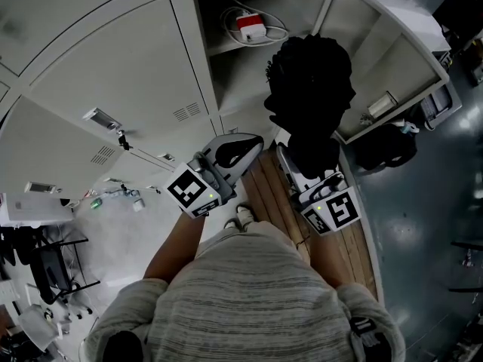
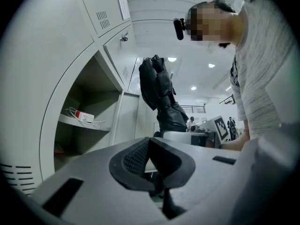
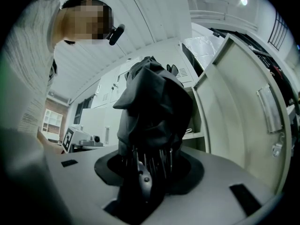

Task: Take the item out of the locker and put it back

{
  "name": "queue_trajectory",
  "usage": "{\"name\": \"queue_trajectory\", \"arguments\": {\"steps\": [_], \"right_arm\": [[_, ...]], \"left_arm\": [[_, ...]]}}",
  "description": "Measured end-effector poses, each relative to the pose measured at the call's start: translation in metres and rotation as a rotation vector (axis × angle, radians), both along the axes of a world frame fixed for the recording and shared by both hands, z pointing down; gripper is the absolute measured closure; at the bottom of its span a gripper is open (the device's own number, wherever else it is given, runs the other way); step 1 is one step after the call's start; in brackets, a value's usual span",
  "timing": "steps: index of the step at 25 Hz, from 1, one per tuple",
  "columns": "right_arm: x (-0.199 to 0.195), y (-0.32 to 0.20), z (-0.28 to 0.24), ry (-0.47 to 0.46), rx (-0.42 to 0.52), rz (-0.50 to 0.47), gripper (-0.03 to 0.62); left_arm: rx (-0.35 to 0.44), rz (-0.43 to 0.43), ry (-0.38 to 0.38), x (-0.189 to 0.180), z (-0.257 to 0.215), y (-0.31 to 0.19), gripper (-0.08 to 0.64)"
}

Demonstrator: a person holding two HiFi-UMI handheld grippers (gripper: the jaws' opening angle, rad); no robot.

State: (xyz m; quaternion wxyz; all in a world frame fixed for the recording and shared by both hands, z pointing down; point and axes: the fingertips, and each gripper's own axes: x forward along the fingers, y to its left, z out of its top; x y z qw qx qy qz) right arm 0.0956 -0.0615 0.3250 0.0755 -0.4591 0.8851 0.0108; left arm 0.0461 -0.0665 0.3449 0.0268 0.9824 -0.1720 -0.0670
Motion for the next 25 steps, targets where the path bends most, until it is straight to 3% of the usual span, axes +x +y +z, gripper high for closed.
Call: {"name": "queue_trajectory", "arguments": {"steps": [5, 25], "right_arm": [[-0.002, -0.009, 0.016, 0.040, -0.050, 0.012, 0.403], [-0.003, -0.065, 0.124, 0.187, -0.424, 0.084, 0.403]], "left_arm": [[0.014, -0.001, 0.013, 0.002, 0.000, -0.007, 0.552], [0.019, -0.008, 0.006, 0.005, 0.021, -0.033, 0.551]]}}
